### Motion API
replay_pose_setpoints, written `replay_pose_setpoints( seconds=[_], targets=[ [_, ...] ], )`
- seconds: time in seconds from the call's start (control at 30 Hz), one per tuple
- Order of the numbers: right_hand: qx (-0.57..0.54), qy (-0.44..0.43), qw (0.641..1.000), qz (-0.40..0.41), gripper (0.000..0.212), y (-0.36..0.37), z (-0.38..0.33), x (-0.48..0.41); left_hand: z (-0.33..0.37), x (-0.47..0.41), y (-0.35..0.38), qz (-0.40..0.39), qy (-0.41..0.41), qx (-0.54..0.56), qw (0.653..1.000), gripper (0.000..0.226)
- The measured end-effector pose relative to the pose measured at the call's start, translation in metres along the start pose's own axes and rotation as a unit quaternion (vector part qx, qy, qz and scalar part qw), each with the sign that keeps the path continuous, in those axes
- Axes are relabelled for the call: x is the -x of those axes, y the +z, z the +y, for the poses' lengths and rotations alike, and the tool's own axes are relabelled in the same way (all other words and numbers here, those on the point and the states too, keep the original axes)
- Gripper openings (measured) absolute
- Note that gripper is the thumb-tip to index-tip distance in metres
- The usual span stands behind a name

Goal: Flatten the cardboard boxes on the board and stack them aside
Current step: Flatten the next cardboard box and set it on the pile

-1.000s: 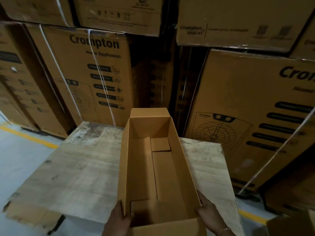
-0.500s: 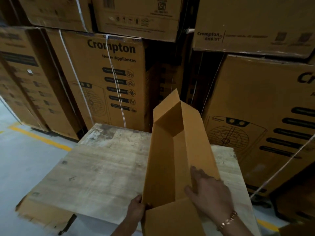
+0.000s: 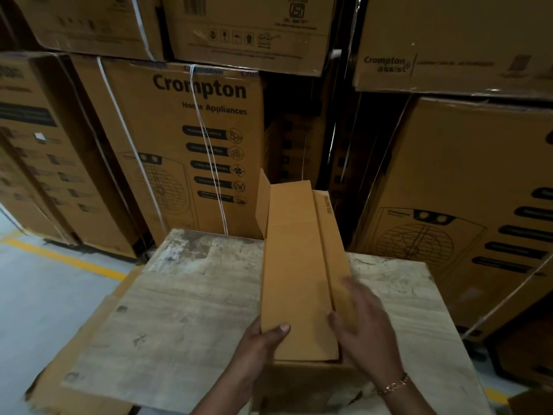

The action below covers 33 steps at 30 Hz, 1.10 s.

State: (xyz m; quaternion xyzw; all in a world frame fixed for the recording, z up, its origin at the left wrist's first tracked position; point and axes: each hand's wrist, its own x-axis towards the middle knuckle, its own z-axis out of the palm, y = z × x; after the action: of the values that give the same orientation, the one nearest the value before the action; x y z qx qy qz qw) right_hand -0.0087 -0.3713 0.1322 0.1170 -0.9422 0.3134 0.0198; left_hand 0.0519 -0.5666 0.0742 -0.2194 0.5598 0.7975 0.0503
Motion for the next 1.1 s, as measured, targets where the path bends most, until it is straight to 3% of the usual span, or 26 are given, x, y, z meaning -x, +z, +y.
replay_pose_setpoints(
  seconds=[0.07,0.13,0.2,0.33,0.4,0.47,0.6,0.73,0.87,0.93,1.03,1.1],
  targets=[
    [-0.155,0.171,0.972,-0.049,0.097,0.007,0.026,0.002,0.003,-0.001,0.002,0.042,0.011,-0.003,0.999,0.055],
    [-0.359,0.303,0.87,-0.148,0.114,0.015,0.042,0.013,0.0,-0.004,0.01,0.109,0.028,-0.056,0.992,0.041],
    [-0.465,0.303,0.817,-0.157,0.127,0.027,0.075,0.024,-0.004,-0.008,0.018,0.151,0.053,-0.123,0.979,0.044],
    [-0.5,0.27,0.815,-0.109,0.13,0.005,0.07,0.021,0.008,-0.013,0.023,0.089,0.072,-0.106,0.988,0.047],
    [-0.456,0.207,0.856,-0.13,0.126,-0.017,0.045,0.021,0.01,-0.017,0.007,0.059,0.03,-0.032,0.997,0.052],
    [-0.328,0.147,0.914,-0.191,0.113,-0.021,0.017,0.019,0.005,-0.019,-0.01,0.045,-0.033,0.044,0.997,0.053],
    [-0.092,0.077,0.965,-0.233,0.095,0.016,-0.004,0.022,-0.025,-0.02,-0.037,0.121,-0.121,0.147,0.974,0.047],
    [0.014,0.012,0.969,-0.247,0.084,0.048,-0.015,0.019,-0.04,-0.018,-0.069,0.172,-0.103,0.202,0.959,0.044],
    [0.076,-0.037,0.987,-0.137,0.073,0.053,-0.005,0.009,-0.04,-0.015,-0.105,0.183,-0.179,0.143,0.956,0.069],
    [0.13,0.011,0.983,-0.132,0.086,0.056,0.01,0.002,-0.038,-0.014,-0.117,0.175,-0.184,0.098,0.962,0.079],
    [0.192,0.123,0.951,-0.209,0.118,0.062,0.025,-0.006,-0.032,-0.009,-0.119,0.187,-0.189,-0.024,0.964,0.078],
    [0.195,0.151,0.941,-0.233,0.13,0.069,0.025,-0.008,-0.028,-0.007,-0.114,0.174,-0.158,-0.128,0.964,0.087]
  ],
)
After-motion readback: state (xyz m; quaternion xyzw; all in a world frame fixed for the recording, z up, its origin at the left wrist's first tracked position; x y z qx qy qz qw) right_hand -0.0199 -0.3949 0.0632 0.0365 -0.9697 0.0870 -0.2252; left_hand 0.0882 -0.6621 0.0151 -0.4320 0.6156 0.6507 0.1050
